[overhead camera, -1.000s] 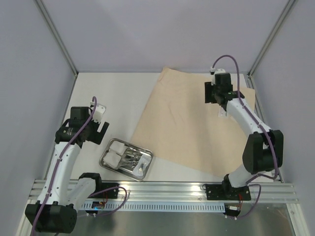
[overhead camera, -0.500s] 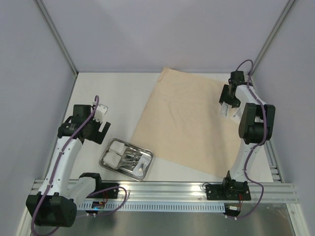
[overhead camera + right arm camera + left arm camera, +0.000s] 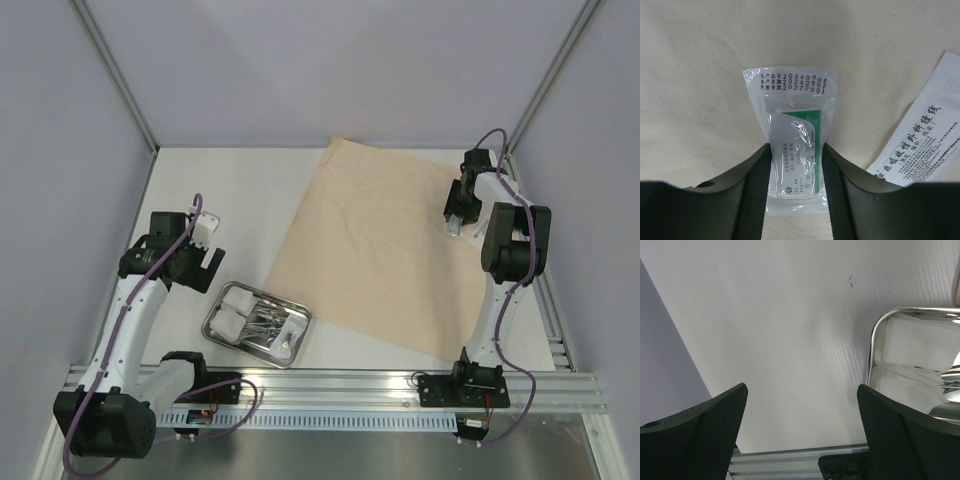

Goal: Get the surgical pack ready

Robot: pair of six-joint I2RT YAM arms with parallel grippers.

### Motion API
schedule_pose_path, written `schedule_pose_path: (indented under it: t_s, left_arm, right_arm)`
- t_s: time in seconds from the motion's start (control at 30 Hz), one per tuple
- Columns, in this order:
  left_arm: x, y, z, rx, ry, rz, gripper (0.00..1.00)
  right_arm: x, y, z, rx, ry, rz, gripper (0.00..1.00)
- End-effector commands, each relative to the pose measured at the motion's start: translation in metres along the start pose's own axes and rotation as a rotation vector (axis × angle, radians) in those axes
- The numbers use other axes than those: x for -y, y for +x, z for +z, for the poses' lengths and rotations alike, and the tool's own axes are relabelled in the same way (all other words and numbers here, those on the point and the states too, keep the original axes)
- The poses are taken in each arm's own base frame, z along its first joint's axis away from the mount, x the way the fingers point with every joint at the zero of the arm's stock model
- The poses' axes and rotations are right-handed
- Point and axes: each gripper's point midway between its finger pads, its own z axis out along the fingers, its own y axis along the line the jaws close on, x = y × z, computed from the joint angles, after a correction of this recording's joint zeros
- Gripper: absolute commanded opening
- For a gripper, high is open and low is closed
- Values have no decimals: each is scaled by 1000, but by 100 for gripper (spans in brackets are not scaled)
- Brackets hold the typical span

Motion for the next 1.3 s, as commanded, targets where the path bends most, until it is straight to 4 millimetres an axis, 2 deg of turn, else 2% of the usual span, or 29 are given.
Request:
schedule_pose_path:
  t_s: [0.0,0.07,0.17,0.2,0.3,0.43,0.5,0.53,0.57,0.6,0.67,0.7,0.73,0.77,0.8,0.87,0.9,0.93,0.97,1.0,1.03,1.07,1.1,1.13,1.17,1.27]
  left_arm:
    - [-9,-17,-8,51,-29,-10,100]
    - [-10,-17,-8,51,-29,-11,100]
    - [-10,-17,-9,51,-29,-13,100]
    - [-10,-17,-9,51,-29,-13,100]
    - [-9,-17,-8,52,-26,-11,100]
    - [-10,-18,-10,52,-29,-11,100]
    - [-10,-18,-11,57,-31,-13,100]
    - [-10,-18,-11,58,-32,-13,100]
    - [-10,-18,-11,60,-31,-15,100]
    - [-10,-18,-11,62,-32,-15,100]
    - [-10,-18,-11,63,-32,-15,100]
    - [-10,-18,-11,65,-35,-17,100]
    - [-11,-19,-12,70,-38,-17,100]
    - [-11,-18,-13,71,-40,-19,100]
    - [-11,-19,-15,80,-44,-21,100]
    - [-10,-18,-16,82,-43,-23,100]
    - [-10,-18,-19,92,-46,-23,100]
    - [-10,-18,-20,95,-47,-23,100]
    - [-10,-17,-20,98,-46,-23,100]
    - [-10,-17,-22,106,-51,-24,100]
    - [-10,-17,-23,111,-52,-27,100]
    - [-10,-17,-24,115,-51,-27,100]
    - [-10,-17,-26,120,-54,-31,100]
    - [-10,-17,-28,123,-56,-31,100]
    - [-10,-16,-30,126,-60,-34,100]
    - [-11,-14,-35,145,-74,-36,100]
  right_arm:
    - [-3,13,11,-53,-19,-2,44]
    - [-3,12,6,-44,-26,3,31]
    - [-5,12,1,-25,-39,15,22]
    - [-6,7,-8,-1,-48,18,17]
    - [-8,1,-17,29,-64,26,9]
    - [-11,-5,-32,61,-80,34,7]
    - [-26,-4,-43,66,-144,9,6]
    - [-31,-8,-56,99,-163,-5,6]
    - [-35,-3,-60,103,-175,-44,5]
    - [-50,1,-69,116,-206,-90,2]
    - [-66,-4,-97,204,-239,-180,1]
    - [-89,14,-102,204,-268,-260,1]
    - [-101,14,-112,246,-289,-298,0]
    - [-126,21,-138,306,-337,-369,0]
    - [-135,34,-141,315,-351,-442,0]
    - [-162,45,-174,408,-410,-582,0]
    - [-194,71,-192,433,-475,-703,1]
    - [-206,89,-196,465,-497,-851,1]
    - [-237,123,-224,515,-576,-994,0]
    - [-251,143,-234,548,-618,-1092,0]
    - [-259,167,-237,579,-644,-1267,0]
    - [-280,213,-255,606,-756,-1415,0]
    - [-286,233,-270,659,-815,-1517,0]
    - [-292,258,-269,729,-861,-1665,0]
    - [-301,295,-285,783,-951,-1789,1]
    - [-312,358,-308,913,-1136,-2015,1]
